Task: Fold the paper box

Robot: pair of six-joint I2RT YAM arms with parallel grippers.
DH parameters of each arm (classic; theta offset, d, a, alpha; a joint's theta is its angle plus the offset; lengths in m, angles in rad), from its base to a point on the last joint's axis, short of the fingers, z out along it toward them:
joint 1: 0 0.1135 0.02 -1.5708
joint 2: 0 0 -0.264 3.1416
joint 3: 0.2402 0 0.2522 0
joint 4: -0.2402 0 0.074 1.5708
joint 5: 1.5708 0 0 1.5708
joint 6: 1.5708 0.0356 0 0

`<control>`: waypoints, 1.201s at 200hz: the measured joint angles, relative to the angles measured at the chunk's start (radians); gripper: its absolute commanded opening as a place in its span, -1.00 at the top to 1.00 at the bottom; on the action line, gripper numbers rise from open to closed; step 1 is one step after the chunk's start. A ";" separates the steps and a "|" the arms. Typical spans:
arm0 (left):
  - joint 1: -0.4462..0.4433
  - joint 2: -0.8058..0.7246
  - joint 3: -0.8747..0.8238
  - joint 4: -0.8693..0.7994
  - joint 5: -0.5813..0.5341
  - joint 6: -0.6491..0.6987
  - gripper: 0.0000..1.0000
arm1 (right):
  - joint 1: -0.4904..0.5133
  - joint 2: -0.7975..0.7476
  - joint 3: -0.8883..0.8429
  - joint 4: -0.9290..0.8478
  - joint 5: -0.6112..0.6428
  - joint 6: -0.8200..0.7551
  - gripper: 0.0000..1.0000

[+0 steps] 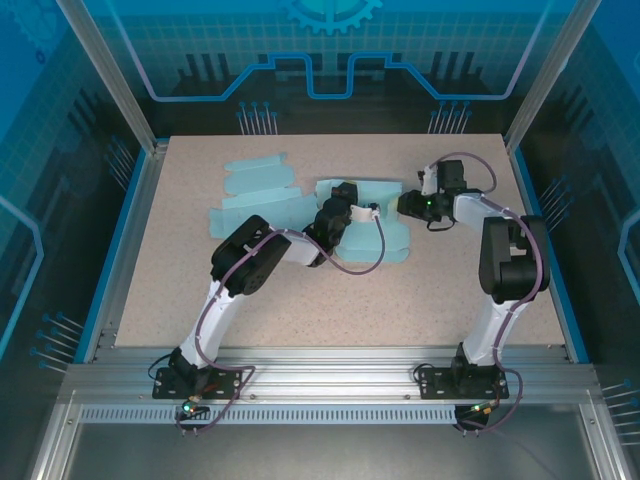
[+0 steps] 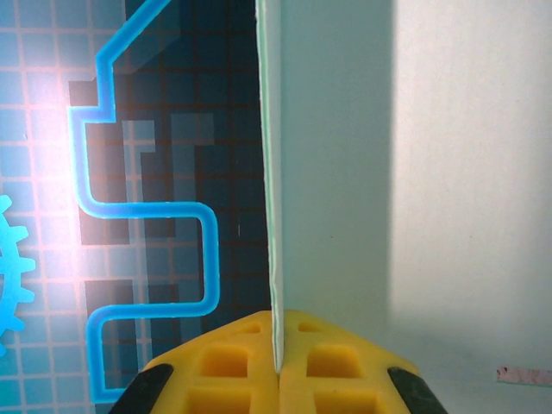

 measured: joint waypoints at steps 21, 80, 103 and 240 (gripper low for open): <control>0.004 0.000 -0.001 0.000 0.000 -0.001 1.00 | 0.007 -0.001 -0.010 0.023 0.011 0.004 0.13; 0.006 -0.016 -0.059 0.063 0.068 -0.018 1.00 | 0.053 -0.047 -0.145 0.114 0.019 0.032 0.13; 0.006 -0.029 -0.090 0.086 0.105 -0.018 1.00 | 0.064 -0.062 -0.179 0.130 0.039 0.042 0.13; 0.006 -0.083 -0.153 0.065 0.184 -0.054 1.00 | 0.138 -0.121 -0.243 0.190 0.289 0.060 0.14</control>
